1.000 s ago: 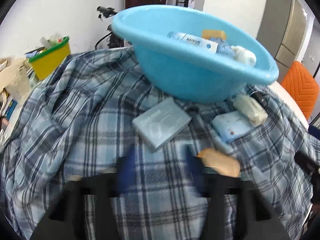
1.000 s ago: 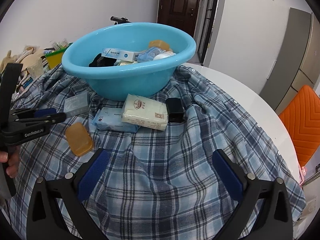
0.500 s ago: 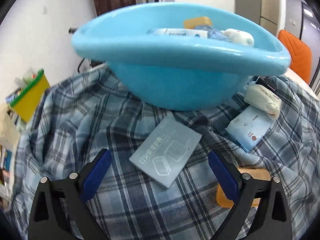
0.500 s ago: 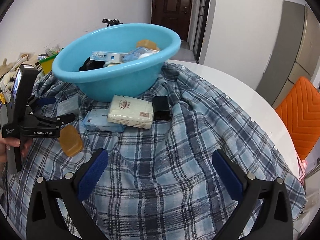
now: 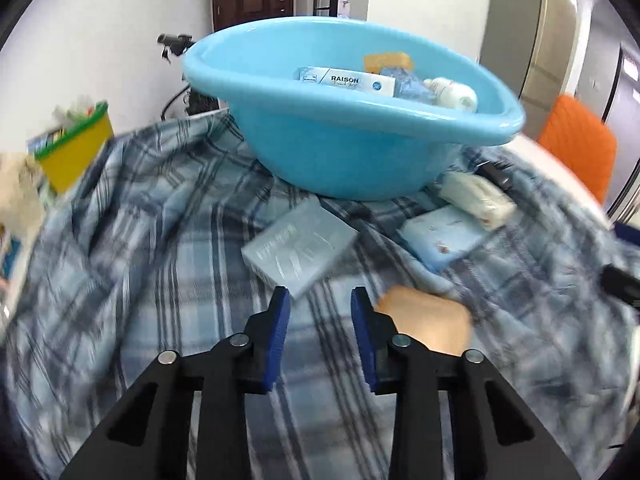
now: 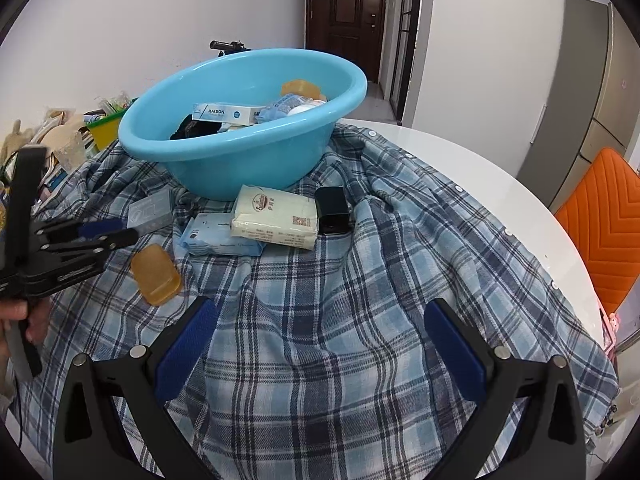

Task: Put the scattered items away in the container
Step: 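Lower the left tool over the grey-blue box and close on it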

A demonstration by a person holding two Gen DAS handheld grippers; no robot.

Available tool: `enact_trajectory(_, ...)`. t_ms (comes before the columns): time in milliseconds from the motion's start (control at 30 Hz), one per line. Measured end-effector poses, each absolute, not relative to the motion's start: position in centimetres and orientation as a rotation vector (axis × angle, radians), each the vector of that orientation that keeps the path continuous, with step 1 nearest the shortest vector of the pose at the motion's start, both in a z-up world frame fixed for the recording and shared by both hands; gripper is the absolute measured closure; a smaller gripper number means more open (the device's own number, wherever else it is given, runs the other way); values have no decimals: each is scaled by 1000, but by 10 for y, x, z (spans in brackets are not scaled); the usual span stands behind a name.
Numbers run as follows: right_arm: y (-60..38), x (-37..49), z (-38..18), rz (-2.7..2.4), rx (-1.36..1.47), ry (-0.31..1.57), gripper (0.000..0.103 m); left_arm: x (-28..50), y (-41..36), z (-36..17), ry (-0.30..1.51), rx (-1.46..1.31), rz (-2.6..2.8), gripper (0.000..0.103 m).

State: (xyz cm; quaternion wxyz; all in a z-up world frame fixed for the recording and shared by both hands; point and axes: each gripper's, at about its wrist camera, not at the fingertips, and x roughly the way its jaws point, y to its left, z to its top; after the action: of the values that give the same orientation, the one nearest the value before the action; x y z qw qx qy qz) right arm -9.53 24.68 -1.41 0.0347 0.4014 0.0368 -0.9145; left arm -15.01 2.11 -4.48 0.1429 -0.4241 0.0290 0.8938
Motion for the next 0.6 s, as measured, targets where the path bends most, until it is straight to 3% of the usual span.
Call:
enact_trajectory(100, 247, -95, -15, -2801, 1240, 102, 0, -145, 19, -37, 107, -1190, 2607, 70)
enact_trajectory(167, 246, -95, -15, -2797, 1238, 102, 0, -152, 19, -34, 157, -1167, 2647, 42)
enact_trajectory(200, 245, -95, -15, -2795, 1235, 104, 0, -158, 19, -32, 173, -1157, 2648, 9)
enact_trajectory(233, 244, -95, -15, -2792, 1232, 106, 0, -164, 16, -32, 164, -1116, 2636, 1)
enact_trajectory(333, 245, -95, -16, -2785, 1235, 117, 0, -178, 9, -32, 170, -1068, 2564, 1)
enact_trajectory(500, 256, -101, -24, -2797, 1279, 110, 0, -196, 16, -38, 350, -1072, 2493, 1)
enact_trajectory(600, 264, -107, -28, -2813, 1297, 85, 0, -202, 17, -44, 344, -1104, 2458, 1)
